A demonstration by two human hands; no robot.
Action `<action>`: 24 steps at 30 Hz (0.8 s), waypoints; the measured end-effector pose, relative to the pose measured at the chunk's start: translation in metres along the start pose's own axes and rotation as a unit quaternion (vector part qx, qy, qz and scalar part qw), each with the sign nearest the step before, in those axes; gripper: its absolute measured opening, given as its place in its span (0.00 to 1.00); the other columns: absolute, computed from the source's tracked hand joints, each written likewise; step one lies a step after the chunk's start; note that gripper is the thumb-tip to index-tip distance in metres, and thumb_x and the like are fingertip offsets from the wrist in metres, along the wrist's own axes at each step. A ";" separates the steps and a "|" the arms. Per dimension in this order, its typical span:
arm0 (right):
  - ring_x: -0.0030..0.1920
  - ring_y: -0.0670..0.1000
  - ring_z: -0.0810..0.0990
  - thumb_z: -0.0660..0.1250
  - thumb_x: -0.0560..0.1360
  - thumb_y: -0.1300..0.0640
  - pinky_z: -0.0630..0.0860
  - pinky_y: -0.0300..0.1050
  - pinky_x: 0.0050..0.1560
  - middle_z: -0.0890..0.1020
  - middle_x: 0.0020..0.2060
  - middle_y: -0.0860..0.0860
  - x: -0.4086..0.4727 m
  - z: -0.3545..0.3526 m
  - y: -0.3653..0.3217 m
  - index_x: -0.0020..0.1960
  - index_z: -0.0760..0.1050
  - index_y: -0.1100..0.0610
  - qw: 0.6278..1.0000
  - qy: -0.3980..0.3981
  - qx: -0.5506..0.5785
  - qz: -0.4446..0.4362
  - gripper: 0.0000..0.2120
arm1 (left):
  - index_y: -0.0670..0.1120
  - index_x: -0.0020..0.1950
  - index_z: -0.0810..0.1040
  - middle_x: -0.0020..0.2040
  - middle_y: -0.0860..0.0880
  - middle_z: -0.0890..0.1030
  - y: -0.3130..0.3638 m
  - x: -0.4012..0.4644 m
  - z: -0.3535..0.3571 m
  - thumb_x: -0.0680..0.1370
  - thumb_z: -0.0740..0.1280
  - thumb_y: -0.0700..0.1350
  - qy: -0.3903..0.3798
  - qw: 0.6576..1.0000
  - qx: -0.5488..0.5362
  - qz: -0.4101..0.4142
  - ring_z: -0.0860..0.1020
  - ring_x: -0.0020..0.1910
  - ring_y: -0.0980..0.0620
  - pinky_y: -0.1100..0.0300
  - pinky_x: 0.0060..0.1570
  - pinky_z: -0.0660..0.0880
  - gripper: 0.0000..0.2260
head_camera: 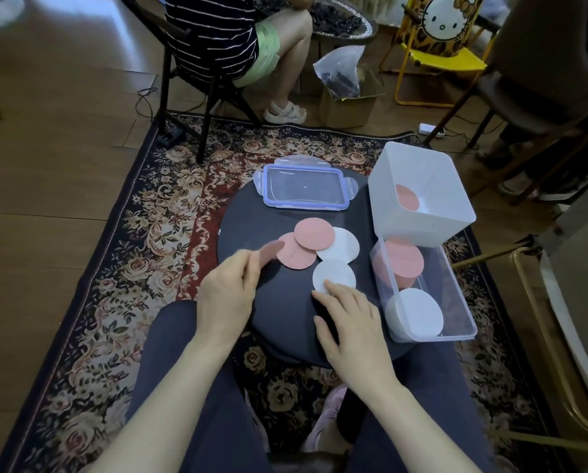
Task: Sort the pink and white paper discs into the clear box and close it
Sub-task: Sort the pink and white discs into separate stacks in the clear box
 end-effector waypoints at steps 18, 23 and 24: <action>0.61 0.55 0.74 0.62 0.77 0.52 0.71 0.49 0.56 0.71 0.63 0.52 0.104 -0.021 0.033 0.65 0.72 0.55 0.968 0.034 0.156 0.194 0.17 | 0.41 0.45 0.74 0.47 0.40 0.85 -0.019 -0.017 0.055 0.78 0.58 0.38 -0.046 0.697 -0.594 -0.398 0.84 0.47 0.41 0.51 0.34 0.80 0.05; 0.60 0.57 0.74 0.68 0.72 0.44 0.68 0.48 0.50 0.67 0.63 0.53 0.127 -0.002 0.043 0.67 0.69 0.56 0.970 -0.045 0.076 0.225 0.28 | 0.42 0.36 0.70 0.42 0.41 0.84 -0.028 -0.015 0.048 0.79 0.62 0.36 -0.036 0.783 -0.497 -0.372 0.85 0.44 0.43 0.53 0.35 0.82 0.11; 0.59 0.56 0.74 0.69 0.71 0.44 0.68 0.48 0.50 0.67 0.62 0.52 0.128 -0.001 0.043 0.65 0.70 0.56 0.972 -0.046 0.071 0.218 0.27 | 0.41 0.36 0.70 0.42 0.41 0.84 -0.029 -0.015 0.047 0.79 0.63 0.36 -0.038 0.794 -0.484 -0.367 0.85 0.44 0.44 0.53 0.35 0.82 0.11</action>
Point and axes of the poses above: each hand's wrist, its own x-axis towards the middle knuckle, its own z-axis out of the palm, y = z × x, the point moved 10 cm from there along x, towards the middle knuckle
